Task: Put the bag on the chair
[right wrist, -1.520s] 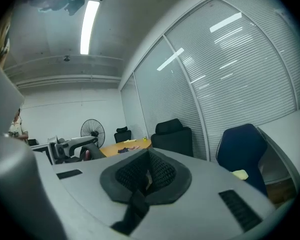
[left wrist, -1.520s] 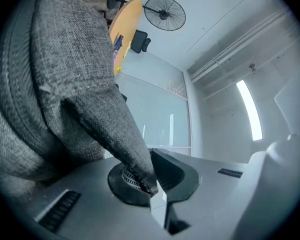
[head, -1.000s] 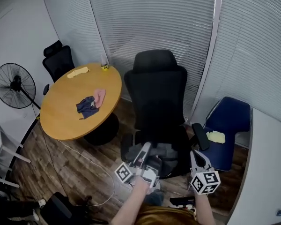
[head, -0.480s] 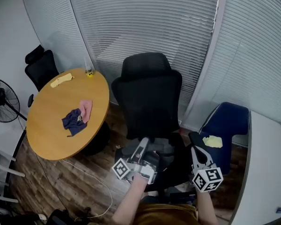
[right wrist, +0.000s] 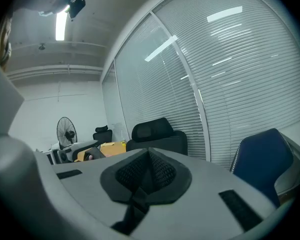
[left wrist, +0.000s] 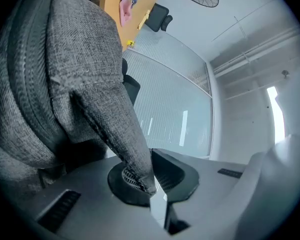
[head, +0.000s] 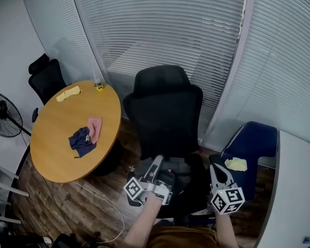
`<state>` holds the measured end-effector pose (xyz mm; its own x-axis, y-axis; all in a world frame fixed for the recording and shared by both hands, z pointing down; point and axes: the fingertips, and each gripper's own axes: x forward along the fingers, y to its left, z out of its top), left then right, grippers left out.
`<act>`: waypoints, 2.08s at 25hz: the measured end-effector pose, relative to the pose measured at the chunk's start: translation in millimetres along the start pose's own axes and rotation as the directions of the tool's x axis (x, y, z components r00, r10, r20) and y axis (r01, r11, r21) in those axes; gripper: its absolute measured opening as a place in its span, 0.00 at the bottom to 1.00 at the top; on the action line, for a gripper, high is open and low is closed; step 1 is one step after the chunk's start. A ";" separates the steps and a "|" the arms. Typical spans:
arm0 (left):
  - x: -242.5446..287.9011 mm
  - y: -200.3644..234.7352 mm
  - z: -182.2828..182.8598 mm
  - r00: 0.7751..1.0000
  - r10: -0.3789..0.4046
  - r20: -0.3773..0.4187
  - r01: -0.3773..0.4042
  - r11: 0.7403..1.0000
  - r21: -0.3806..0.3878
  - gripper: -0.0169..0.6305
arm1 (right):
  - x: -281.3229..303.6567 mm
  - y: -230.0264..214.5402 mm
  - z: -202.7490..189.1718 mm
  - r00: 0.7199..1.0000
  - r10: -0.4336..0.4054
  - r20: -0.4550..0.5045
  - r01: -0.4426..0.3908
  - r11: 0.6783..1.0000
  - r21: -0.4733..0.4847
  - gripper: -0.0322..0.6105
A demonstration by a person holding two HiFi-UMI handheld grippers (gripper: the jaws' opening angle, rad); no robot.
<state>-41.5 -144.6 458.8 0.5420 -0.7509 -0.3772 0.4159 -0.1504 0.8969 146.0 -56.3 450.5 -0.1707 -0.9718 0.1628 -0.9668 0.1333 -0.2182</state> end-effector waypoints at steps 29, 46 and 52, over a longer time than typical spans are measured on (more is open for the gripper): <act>41.9 101.6 47.4 0.987 0.117 0.107 -0.115 0.993 -0.028 0.06 | 88.3 -65.7 -34.2 0.993 0.063 -0.096 -0.056 0.996 0.075 0.07; 84.4 148.4 54.5 0.986 0.147 0.081 -0.145 0.989 -0.032 0.06 | 133.8 -86.6 -63.0 0.978 0.103 -0.180 -0.086 0.991 0.100 0.07; 98.7 156.6 71.7 0.983 0.154 0.097 -0.154 0.988 -0.004 0.06 | 148.7 -96.4 -68.7 0.974 0.111 -0.199 -0.091 0.990 0.110 0.07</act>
<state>24.7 -288.4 578.5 0.5262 -0.8238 -0.2108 0.3303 -0.0304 0.9434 200.7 -200.3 561.8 -0.3117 -0.8928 0.3253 -0.9205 0.1988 -0.3362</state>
